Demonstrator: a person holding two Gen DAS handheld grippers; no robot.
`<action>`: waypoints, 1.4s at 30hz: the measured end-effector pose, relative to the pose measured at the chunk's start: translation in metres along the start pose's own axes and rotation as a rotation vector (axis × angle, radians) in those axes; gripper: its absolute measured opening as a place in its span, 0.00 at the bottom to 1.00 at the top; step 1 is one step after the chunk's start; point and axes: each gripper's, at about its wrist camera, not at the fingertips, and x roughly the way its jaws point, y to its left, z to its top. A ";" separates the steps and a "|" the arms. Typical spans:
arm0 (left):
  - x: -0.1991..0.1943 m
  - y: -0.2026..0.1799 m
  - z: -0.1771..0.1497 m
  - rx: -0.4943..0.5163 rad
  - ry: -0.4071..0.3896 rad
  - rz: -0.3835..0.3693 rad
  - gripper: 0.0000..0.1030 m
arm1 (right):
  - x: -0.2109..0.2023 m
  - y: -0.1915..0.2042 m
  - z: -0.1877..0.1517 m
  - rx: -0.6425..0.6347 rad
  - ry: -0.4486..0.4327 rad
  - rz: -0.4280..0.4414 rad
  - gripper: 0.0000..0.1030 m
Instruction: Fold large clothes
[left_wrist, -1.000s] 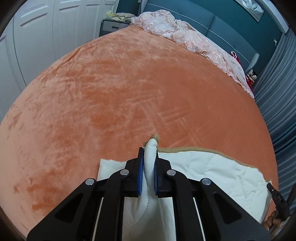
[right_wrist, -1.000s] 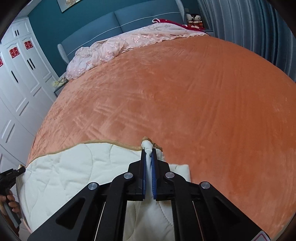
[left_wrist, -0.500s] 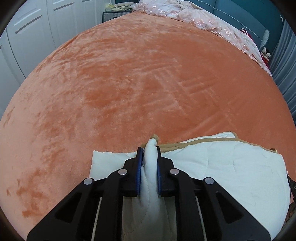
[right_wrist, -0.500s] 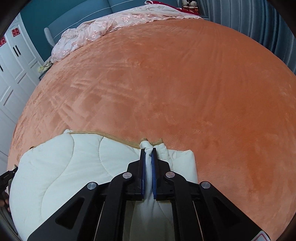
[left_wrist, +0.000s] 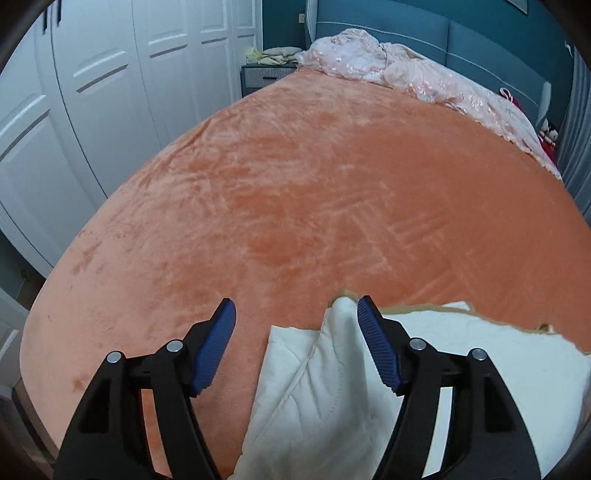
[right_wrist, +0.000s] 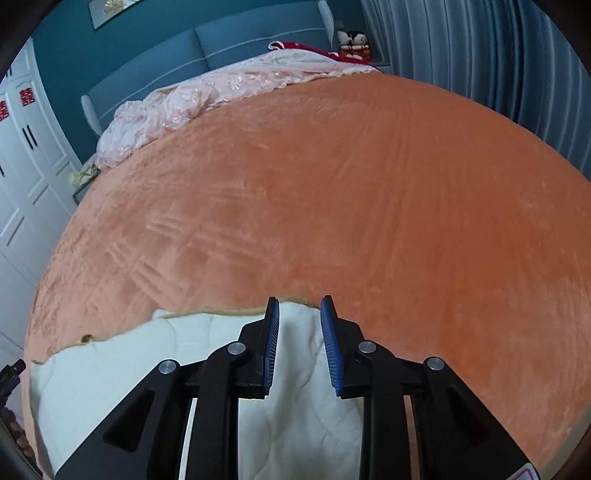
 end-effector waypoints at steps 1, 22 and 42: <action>-0.008 -0.002 0.006 -0.012 -0.007 -0.034 0.60 | -0.004 0.014 0.001 -0.027 -0.002 0.034 0.25; 0.059 -0.163 -0.068 0.205 0.174 -0.292 0.50 | 0.093 0.149 -0.072 -0.233 0.296 0.228 0.13; 0.066 -0.174 -0.085 0.250 0.054 -0.227 0.53 | 0.107 0.156 -0.088 -0.284 0.212 0.198 0.10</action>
